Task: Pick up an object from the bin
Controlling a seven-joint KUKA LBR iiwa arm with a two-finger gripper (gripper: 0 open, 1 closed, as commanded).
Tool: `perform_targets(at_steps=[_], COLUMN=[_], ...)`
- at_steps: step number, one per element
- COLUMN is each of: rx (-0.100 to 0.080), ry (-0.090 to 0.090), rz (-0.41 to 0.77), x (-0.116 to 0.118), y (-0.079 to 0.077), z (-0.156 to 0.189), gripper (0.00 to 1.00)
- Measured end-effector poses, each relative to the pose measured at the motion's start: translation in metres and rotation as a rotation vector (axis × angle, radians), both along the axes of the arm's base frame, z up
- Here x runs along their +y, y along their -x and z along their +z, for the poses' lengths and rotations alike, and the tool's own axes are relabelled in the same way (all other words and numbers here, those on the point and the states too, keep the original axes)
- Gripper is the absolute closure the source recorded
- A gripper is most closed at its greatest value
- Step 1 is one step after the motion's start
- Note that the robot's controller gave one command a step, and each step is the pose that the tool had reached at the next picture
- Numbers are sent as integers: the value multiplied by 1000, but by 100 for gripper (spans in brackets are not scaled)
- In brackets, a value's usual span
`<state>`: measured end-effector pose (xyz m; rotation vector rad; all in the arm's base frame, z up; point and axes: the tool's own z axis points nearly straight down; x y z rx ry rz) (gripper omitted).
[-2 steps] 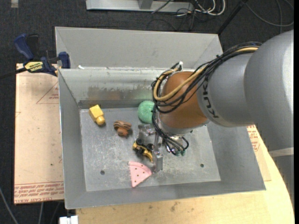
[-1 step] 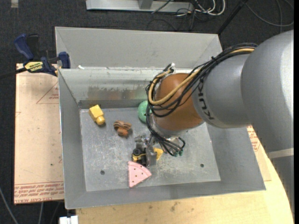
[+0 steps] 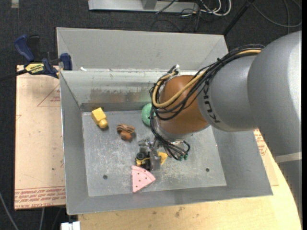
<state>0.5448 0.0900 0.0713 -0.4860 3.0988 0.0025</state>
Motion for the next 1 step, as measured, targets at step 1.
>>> perform_targets(at_steps=[1], rx=[-5], ry=[0], rz=[23], x=[12], y=[39], z=[190], gripper=[100])
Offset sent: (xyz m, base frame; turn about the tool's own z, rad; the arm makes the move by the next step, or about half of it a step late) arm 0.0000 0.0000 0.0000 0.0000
